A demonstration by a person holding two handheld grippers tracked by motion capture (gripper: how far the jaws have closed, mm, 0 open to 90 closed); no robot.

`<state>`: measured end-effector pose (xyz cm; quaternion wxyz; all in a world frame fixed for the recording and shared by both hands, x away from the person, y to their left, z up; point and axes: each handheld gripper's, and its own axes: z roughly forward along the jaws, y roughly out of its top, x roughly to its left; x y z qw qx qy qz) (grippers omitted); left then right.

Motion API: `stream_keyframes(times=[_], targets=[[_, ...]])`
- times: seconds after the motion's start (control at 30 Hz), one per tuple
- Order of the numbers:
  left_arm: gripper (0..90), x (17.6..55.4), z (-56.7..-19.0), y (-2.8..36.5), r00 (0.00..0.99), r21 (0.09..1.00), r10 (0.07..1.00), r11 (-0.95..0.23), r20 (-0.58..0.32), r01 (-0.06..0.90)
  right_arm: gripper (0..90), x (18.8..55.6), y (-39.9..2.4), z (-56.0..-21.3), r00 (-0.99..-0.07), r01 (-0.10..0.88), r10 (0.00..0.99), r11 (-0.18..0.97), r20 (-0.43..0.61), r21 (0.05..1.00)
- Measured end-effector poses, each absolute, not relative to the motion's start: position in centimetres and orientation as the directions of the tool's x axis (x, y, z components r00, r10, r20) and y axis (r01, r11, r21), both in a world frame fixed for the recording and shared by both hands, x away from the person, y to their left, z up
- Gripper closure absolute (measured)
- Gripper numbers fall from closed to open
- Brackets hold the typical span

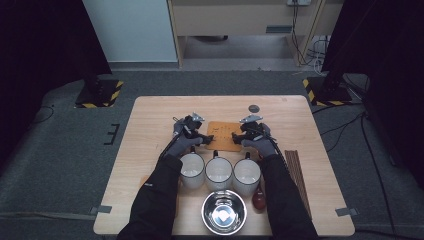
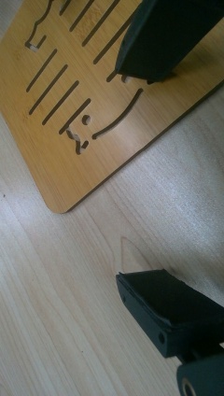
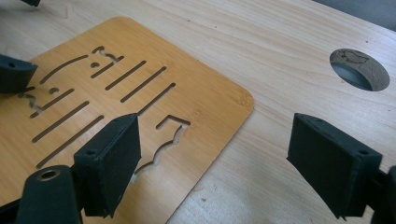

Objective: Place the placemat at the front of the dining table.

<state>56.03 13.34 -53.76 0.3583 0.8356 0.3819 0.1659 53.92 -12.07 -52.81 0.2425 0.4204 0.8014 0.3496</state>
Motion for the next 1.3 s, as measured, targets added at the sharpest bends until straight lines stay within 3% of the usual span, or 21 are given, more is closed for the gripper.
stream_keyframes(times=[0.67, 1.3], targets=[[3.7, 55.9, -53.8, 13.3, 0.674, 0.717, 0.739, -0.464, -0.010, 0.520, 16.8, 53.9, -12.1, -53.5, -0.534, 0.521, 0.839, 0.426, -0.107, 0.740], [2.3, 56.2, -53.8, 13.2, 0.617, 0.716, 0.787, -0.426, -0.008, 0.553, 16.0, 54.4, -11.9, -53.8, -0.505, 0.496, 0.853, 0.409, -0.129, 0.766]])
